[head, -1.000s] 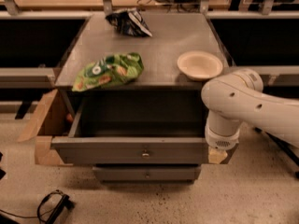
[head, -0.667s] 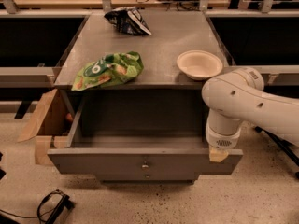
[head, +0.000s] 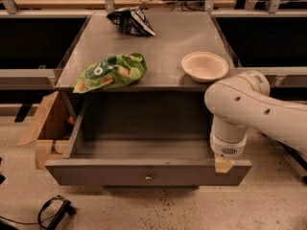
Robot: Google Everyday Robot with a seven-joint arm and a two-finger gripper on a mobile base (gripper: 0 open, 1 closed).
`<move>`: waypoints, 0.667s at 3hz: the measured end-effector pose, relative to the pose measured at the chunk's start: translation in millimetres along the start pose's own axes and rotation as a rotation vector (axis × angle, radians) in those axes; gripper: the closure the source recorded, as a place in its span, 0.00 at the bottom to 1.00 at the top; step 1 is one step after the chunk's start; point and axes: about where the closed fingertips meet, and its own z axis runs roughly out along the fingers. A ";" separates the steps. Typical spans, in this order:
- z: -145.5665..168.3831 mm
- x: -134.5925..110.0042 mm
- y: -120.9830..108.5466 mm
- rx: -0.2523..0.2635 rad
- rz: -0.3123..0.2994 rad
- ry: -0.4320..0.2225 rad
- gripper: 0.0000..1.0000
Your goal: Open top drawer
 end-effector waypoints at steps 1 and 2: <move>2.4 2.6 11.0 -0.004 -0.001 -0.001 1.00; 2.0 3.1 19.2 -0.007 0.001 -0.006 1.00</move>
Offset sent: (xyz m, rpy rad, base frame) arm -0.1524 0.0009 0.0159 0.0160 0.0561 -0.0232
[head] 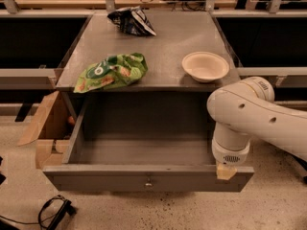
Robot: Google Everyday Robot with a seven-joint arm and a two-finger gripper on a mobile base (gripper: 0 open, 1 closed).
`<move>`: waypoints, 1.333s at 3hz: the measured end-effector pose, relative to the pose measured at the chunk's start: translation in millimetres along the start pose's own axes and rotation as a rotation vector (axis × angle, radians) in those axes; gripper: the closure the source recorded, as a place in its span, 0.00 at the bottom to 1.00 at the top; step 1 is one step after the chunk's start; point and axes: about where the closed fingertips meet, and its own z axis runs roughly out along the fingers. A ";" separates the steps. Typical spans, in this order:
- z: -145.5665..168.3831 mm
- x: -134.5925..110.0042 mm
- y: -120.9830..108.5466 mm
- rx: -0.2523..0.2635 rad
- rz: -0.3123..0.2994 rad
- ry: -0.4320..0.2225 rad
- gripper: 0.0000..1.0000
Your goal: Open top drawer
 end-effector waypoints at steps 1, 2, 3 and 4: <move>-3.1 2.9 20.5 -0.019 -0.001 0.007 1.00; -6.5 7.1 43.4 -0.057 -0.009 0.014 1.00; -10.0 10.6 64.8 -0.090 -0.009 0.016 1.00; -9.8 10.5 64.0 -0.090 -0.009 0.016 0.74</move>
Offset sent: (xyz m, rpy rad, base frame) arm -0.2554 0.0246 0.0596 -0.0152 0.3199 0.0055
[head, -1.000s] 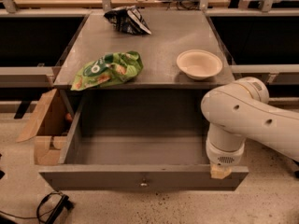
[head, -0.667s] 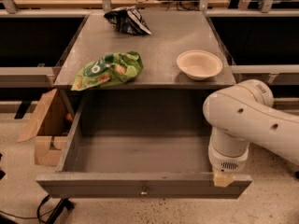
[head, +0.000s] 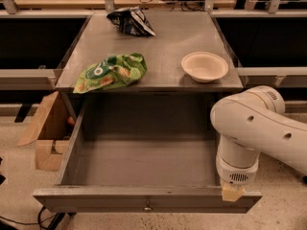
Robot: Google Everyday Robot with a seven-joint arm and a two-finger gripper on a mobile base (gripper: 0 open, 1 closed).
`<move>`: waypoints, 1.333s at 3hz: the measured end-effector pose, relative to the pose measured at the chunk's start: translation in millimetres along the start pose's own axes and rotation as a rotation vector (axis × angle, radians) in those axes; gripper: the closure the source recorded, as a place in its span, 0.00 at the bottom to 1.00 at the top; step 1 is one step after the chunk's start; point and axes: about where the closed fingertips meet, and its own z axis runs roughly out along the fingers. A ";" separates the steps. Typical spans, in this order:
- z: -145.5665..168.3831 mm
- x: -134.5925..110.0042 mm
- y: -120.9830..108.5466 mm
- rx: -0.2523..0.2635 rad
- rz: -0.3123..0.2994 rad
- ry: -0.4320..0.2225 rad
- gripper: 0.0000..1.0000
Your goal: Open top drawer
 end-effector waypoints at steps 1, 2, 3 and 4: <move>0.0 0.0 0.0 0.000 0.000 0.000 0.51; 0.0 0.0 0.0 0.000 0.000 0.000 0.27; -7.3 4.4 -3.8 0.008 -0.001 -0.001 0.04; -38.3 23.7 -17.3 0.042 0.005 -0.021 0.00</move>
Offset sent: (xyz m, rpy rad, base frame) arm 0.0000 0.0000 0.0000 0.0000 0.0000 0.0000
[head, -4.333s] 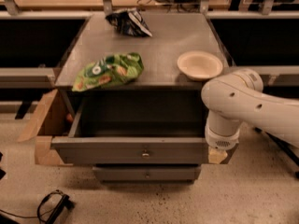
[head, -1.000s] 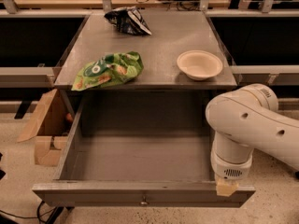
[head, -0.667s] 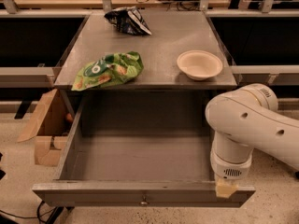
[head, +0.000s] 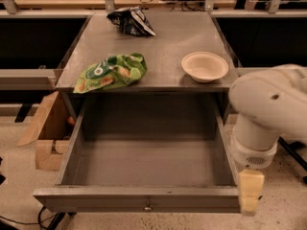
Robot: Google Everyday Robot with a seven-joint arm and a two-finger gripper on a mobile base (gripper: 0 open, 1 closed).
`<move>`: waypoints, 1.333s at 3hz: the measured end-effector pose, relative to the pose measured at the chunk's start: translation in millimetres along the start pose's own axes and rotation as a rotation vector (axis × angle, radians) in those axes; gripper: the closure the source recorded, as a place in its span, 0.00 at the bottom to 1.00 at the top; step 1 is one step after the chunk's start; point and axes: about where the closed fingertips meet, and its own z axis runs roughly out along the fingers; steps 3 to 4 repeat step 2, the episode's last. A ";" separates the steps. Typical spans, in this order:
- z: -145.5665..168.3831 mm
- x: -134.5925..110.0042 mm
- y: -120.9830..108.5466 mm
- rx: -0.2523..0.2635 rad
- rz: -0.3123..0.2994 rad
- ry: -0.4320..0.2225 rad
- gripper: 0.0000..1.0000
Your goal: Open top drawer
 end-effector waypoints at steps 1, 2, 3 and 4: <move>-68.5 43.4 -19.4 0.079 0.030 -0.042 0.00; -133.2 76.3 -24.8 0.185 0.086 -0.051 0.00; -133.2 76.3 -24.8 0.185 0.086 -0.051 0.00; -133.2 76.3 -24.8 0.185 0.086 -0.051 0.00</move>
Offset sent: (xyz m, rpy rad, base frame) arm 0.0252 -0.1037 0.2286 -0.0192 -0.3394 -0.1339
